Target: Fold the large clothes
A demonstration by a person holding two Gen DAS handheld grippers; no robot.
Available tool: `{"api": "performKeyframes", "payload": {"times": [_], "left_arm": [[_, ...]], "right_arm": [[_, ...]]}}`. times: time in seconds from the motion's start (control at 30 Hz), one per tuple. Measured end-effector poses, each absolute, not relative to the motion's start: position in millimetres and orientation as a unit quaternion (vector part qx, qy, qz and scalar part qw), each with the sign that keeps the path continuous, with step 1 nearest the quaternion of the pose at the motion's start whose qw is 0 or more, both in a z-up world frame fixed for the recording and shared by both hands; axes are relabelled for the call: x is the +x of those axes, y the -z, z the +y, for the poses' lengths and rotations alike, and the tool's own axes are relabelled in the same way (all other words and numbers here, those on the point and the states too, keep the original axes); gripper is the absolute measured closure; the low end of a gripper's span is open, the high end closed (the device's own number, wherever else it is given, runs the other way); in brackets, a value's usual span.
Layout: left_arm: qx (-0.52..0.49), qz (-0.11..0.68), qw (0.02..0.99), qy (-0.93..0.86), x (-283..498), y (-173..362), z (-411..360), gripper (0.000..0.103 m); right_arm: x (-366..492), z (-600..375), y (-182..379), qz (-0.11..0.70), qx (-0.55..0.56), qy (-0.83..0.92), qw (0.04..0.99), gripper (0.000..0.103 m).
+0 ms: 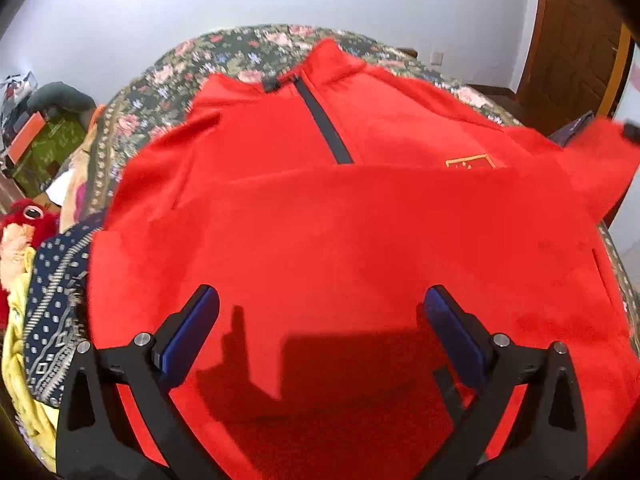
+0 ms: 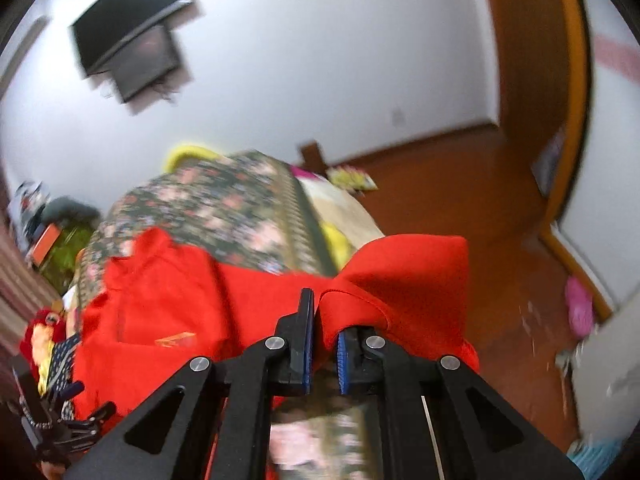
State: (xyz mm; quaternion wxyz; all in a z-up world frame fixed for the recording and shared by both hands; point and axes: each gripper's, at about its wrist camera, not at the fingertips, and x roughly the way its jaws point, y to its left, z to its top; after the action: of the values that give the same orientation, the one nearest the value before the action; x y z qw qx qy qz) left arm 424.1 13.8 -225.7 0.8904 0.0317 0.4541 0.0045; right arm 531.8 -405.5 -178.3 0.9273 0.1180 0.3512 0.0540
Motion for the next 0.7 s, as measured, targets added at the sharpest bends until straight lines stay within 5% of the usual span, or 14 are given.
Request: {"api": "performKeyframes", "payload": {"times": [0.33,0.7], "left_arm": [[0.017,0.411,0.911,-0.011,390,183,51,0.0],[0.015,0.436,0.899,-0.034,366,205,92,0.0]], "right_arm": [[490,-265,112,0.313,0.064,-0.195,0.927,0.096],[503,-166,238,0.512,0.032,-0.236,0.825,0.096]]}}
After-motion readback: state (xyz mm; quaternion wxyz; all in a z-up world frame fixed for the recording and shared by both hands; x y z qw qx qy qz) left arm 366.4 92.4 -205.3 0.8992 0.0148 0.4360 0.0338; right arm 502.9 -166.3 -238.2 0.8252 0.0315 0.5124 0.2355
